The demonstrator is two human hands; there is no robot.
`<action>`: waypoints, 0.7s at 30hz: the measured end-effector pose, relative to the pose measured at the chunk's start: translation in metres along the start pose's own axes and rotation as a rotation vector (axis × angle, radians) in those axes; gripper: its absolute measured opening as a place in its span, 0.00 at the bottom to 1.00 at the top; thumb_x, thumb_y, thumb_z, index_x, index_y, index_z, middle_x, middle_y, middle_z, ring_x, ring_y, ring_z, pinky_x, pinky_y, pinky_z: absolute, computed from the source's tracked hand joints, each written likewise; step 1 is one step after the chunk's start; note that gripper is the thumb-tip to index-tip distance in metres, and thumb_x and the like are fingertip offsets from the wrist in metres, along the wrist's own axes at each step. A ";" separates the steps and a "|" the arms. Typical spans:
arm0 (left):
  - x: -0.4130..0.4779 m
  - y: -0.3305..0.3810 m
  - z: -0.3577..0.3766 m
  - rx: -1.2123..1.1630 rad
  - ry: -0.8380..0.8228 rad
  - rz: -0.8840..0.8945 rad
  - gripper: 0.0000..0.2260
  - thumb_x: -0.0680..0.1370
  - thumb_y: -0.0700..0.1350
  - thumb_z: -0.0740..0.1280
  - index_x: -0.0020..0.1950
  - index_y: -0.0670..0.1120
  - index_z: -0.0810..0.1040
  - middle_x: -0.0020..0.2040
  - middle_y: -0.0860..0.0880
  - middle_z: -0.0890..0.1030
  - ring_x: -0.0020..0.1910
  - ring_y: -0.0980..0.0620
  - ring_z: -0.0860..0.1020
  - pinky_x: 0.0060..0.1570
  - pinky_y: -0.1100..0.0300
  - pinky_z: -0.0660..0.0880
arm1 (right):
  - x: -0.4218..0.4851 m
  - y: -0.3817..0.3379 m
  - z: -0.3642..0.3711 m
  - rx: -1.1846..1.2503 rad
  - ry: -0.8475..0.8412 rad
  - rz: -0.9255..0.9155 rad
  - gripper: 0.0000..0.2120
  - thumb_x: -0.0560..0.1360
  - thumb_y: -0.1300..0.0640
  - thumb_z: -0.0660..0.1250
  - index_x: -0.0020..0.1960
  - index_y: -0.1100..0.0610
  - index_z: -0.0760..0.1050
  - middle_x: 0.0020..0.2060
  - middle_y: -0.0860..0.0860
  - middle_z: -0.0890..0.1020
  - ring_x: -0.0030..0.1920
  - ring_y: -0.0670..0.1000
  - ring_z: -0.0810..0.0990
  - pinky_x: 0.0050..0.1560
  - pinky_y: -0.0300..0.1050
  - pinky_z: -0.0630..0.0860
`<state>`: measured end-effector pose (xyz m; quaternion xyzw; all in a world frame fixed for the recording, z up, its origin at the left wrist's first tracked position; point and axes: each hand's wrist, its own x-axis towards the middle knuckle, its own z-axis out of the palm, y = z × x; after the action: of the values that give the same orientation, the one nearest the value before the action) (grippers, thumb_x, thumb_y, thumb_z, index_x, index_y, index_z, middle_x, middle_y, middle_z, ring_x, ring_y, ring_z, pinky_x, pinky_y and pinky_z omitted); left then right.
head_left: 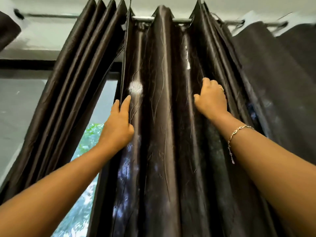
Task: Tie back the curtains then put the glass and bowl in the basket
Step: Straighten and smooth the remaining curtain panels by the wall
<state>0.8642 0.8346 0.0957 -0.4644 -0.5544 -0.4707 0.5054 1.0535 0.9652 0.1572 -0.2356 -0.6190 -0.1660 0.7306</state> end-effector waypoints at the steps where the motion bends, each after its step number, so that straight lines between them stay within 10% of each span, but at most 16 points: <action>1: 0.005 0.001 -0.001 0.016 -0.003 -0.007 0.34 0.73 0.33 0.60 0.76 0.49 0.52 0.76 0.40 0.53 0.72 0.40 0.61 0.66 0.50 0.63 | 0.006 0.001 -0.001 -0.008 -0.006 0.012 0.23 0.77 0.56 0.62 0.68 0.64 0.62 0.64 0.62 0.69 0.66 0.63 0.66 0.62 0.53 0.66; 10: 0.035 -0.003 -0.005 0.022 -0.004 -0.105 0.28 0.74 0.36 0.61 0.73 0.47 0.60 0.75 0.40 0.53 0.69 0.39 0.66 0.63 0.50 0.66 | 0.002 -0.083 0.013 0.170 -0.300 0.063 0.37 0.69 0.32 0.62 0.63 0.61 0.68 0.62 0.58 0.74 0.63 0.60 0.72 0.56 0.51 0.71; 21: 0.047 0.035 0.018 -0.335 -0.034 -0.043 0.17 0.81 0.48 0.57 0.56 0.35 0.74 0.62 0.37 0.73 0.64 0.41 0.69 0.57 0.56 0.62 | -0.003 -0.081 0.007 0.153 -0.281 0.055 0.12 0.76 0.59 0.60 0.58 0.60 0.71 0.59 0.59 0.77 0.60 0.61 0.75 0.54 0.49 0.72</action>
<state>0.8938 0.8583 0.1440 -0.5381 -0.4865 -0.5593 0.4012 1.0042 0.9015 0.1665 -0.2170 -0.7192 -0.0635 0.6570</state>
